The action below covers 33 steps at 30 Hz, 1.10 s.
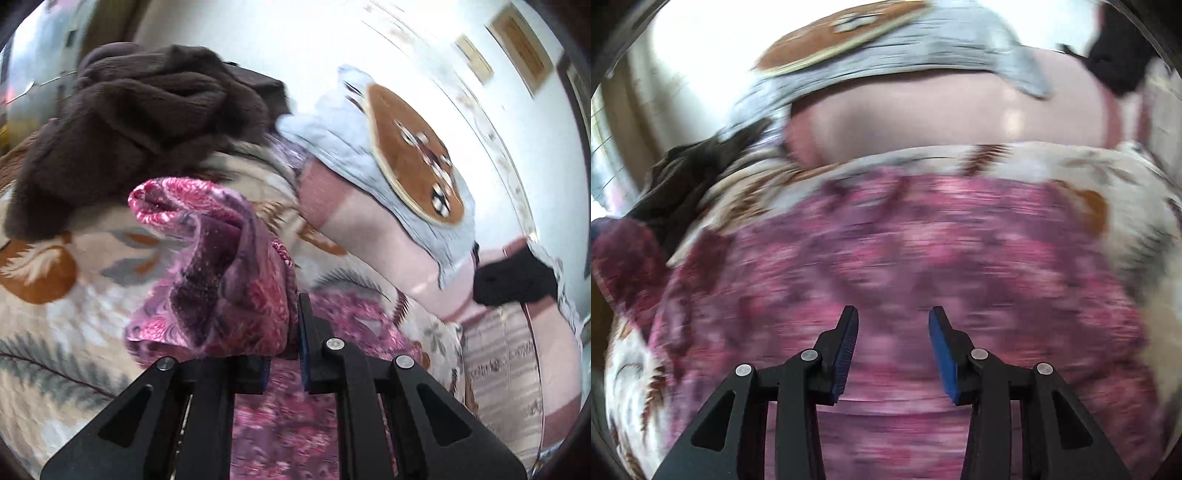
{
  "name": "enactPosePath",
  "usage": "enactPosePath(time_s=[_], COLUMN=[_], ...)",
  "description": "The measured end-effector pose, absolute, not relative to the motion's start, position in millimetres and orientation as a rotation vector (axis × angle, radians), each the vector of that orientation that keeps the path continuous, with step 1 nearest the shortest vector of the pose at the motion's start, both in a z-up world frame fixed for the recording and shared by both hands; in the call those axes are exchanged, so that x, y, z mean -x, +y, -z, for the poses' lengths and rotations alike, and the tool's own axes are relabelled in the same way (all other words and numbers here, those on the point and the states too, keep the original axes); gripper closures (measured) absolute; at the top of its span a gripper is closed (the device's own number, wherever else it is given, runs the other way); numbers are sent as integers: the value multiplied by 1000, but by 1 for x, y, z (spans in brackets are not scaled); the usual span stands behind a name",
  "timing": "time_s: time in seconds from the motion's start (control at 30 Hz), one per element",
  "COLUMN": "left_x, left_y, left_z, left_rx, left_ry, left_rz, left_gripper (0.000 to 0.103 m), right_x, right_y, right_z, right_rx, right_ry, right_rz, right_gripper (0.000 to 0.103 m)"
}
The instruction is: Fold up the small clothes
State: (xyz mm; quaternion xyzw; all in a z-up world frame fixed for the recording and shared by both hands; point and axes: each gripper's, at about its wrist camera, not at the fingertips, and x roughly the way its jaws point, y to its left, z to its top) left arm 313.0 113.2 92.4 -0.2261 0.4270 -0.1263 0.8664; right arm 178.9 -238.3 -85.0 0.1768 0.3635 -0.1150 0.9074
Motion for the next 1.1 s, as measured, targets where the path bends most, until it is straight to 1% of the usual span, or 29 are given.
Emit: enactPosePath(time_s=[0.1, 0.17, 0.27, 0.33, 0.43, 0.63, 0.73, 0.77, 0.83, 0.9, 0.97, 1.0, 1.1], left_x=[-312, -311, -311, -312, -310, -304, -299, -296, -288, -276, -261, -255, -247], left_y=[81, 60, 25, -5, -47, -117, -135, -136, -126, -106, -74, -58, -14], left_z=[-92, -88, -79, -68, -48, 11, 36, 40, 36, 25, 15, 13, 25], left_rx=[447, 435, 402, 373, 320, 194, 115, 117, 157, 215, 274, 293, 346], left_ry=[916, 938, 979, 1009, 1057, 1204, 1282, 1298, 1294, 1268, 1224, 1202, 1190], left_rz=[299, 323, 348, 368, 390, 394, 377, 385, 422, 463, 470, 459, 407], left_gripper=[94, 93, 93, 93, 93, 92, 83, 82, 78, 71, 53, 51, 51], right_x=[-167, -159, -161, -163, -165, -159, -158, -158, -158, -158, -158, -158, -160], right_y=[-264, -269, -269, -265, -261, -267, -267, -267, -267, -268, -268, -268, -272], right_z=[105, 111, 112, 113, 113, 117, 117, 117, 117, 118, 118, 118, 113], right_rx=[-415, -446, -459, -440, -417, -471, -479, -479, -480, -482, -483, -485, -508], right_ry=[779, 743, 735, 734, 737, 707, 702, 702, 702, 701, 702, 704, 720], right_rz=[281, 254, 225, 215, 205, 172, 167, 167, 166, 162, 161, 160, 159], right_gripper=[58, 57, 50, 41, 35, 34, 34, 34, 34, 34, 33, 33, 34])
